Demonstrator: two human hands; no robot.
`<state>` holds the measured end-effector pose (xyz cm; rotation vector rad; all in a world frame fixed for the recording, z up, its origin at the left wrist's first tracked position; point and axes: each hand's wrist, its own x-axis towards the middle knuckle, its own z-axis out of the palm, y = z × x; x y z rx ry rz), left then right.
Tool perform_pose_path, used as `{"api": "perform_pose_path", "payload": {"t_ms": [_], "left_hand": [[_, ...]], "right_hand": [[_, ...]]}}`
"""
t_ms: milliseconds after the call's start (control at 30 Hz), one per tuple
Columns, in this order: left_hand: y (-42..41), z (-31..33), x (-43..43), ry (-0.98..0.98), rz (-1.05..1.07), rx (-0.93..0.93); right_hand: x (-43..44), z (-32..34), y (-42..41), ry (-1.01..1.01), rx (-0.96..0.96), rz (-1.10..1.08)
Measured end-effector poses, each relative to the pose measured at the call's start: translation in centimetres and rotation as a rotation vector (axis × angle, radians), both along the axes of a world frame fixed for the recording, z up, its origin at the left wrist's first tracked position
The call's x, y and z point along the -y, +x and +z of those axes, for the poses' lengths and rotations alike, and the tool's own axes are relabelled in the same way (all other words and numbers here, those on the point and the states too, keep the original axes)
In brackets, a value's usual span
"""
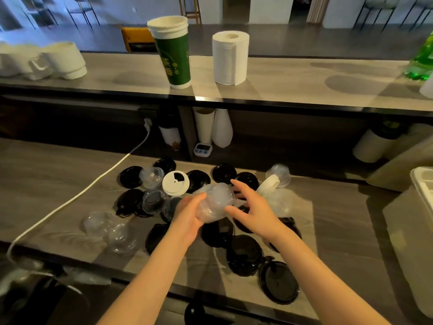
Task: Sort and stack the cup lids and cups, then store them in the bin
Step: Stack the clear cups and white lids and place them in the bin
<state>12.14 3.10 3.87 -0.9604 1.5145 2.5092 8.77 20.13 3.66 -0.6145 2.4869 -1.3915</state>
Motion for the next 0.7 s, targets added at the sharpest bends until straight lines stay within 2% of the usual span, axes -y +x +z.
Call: {"api": "perform_pose_path", "payload": {"t_ms": [100, 267, 533, 700], "left_hand": [[-0.3, 0.7, 5.4, -0.03, 0.106, -0.039], [-0.6, 0.6, 13.6, -0.06, 0.194, -0.052], [-0.5, 0.0, 19.0, -0.029, 0.234, -0.061], [-0.5, -0.7, 20.7, -0.009, 0.225, -0.054]], "right_hand": [[3.9, -0.7, -0.2, 0.087, 0.012, -0.009], [10.2, -2.9, -0.9, 0.318, -0.026, 0.092], [17.5, -5.4, -1.7, 0.662, 0.041, 0.143], [18.7, -6.6, -1.7, 0.683, 0.006, 0.038]]}}
